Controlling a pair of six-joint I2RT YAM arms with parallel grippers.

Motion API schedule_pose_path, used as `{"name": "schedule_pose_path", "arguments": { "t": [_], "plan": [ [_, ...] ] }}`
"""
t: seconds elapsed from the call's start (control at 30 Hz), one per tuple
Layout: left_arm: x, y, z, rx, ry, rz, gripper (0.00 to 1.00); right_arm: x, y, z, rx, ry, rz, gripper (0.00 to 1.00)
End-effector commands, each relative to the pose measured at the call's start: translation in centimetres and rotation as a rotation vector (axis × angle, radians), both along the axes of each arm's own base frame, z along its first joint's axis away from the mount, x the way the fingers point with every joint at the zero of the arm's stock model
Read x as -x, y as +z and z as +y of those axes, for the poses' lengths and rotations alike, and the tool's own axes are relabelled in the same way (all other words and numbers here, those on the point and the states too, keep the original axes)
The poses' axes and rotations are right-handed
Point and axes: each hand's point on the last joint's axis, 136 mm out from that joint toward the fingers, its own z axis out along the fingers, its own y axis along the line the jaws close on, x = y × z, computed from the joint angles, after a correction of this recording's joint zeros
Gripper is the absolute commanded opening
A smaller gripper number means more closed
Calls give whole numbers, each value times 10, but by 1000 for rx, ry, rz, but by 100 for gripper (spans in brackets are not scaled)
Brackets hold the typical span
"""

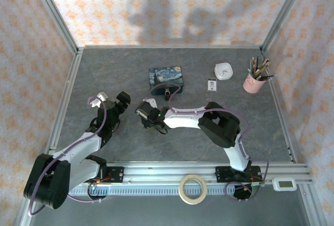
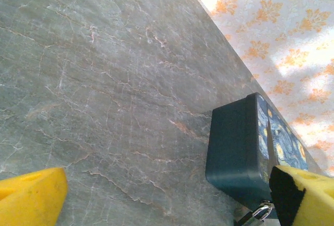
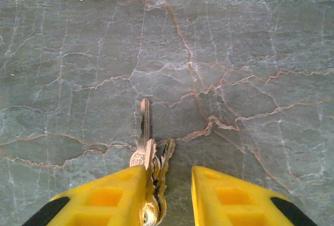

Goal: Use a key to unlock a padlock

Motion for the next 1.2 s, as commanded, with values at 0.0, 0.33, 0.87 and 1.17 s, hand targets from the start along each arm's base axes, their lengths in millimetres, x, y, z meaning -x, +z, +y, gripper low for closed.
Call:
{"name": "schedule_pose_path", "arguments": {
  "t": [0.0,0.33,0.87,1.17],
  "plan": [
    [-1,3,5,-14,13,-29,99,10,-27,-28,123,-20,27,28],
    [-1,-5,2,4,3,-15,99,15,-23,-25,194,42,-30,41],
    [-1,-8,-21,115,-94,-21,94,4,20,-27,-55,231,-74,0],
    [8,-11,-57,312,-177,-55,83,-6,48,-40,-284,300,-55,0]
  ]
}}
